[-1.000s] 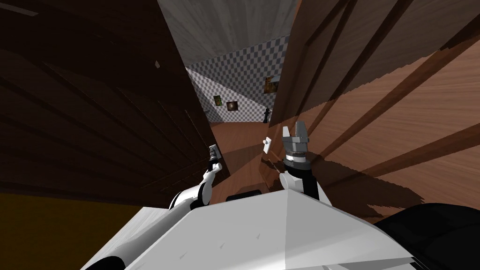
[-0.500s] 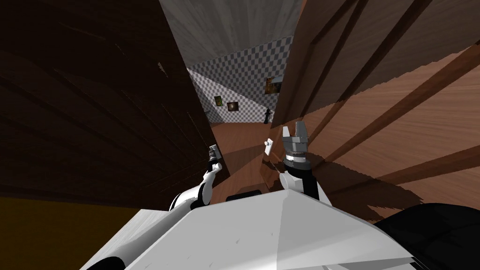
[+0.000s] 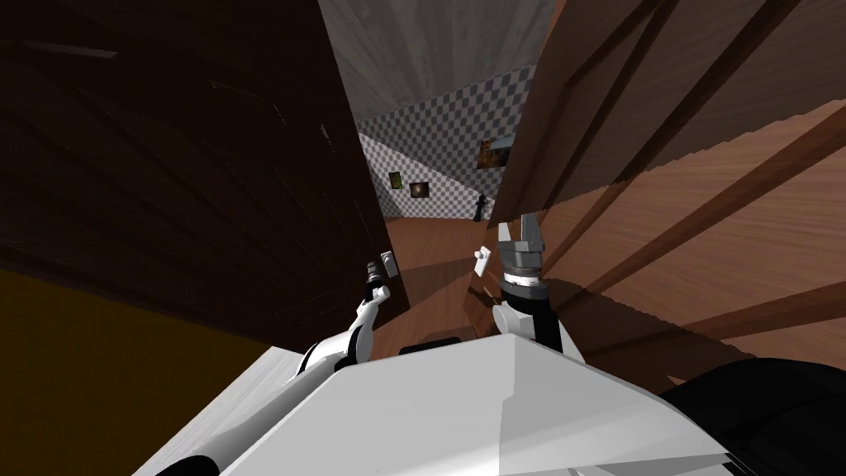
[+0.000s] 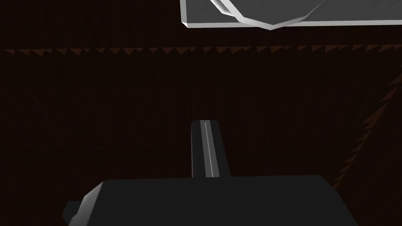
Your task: Push the door open
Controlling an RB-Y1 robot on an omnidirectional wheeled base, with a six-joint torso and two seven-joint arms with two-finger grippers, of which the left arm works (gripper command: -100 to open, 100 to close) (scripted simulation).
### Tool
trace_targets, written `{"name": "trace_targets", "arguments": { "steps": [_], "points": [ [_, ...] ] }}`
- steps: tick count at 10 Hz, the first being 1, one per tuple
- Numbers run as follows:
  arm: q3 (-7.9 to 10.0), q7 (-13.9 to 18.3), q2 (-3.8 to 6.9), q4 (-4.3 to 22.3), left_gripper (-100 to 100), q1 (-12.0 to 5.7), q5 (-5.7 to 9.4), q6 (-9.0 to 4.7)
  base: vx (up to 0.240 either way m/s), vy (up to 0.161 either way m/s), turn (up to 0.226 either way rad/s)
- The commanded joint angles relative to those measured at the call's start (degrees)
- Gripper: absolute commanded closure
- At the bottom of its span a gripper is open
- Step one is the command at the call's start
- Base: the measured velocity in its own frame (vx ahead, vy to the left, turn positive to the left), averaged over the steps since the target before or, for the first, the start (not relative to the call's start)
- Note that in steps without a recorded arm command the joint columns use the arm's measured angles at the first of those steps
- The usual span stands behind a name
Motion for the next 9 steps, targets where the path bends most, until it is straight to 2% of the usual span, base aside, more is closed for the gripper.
{"name": "trace_targets", "arguments": {
  "steps": [1,3,4,8,9],
  "points": [
    [-1.89,-0.2,-0.02,0.0,-100,0.06,1.19,0.08,-0.045,0.019,0.15],
    [-4.32,-0.5,-0.12,0.0,-100,0.04,2.73,0.26,-0.038,0.015,0.151],
    [-4.32,-0.5,-0.12,0.0,-100,0.04,2.73,0.26,-0.023,0.009,0.068],
    [-9.83,-1.2,-0.8,0.1,-100,0.0,6.24,0.67,-0.031,0.005,0.17],
    [-10.55,-1.3,-0.93,0.1,-100,-0.01,6.69,0.72,-0.034,0.001,0.131]
  ]
}}
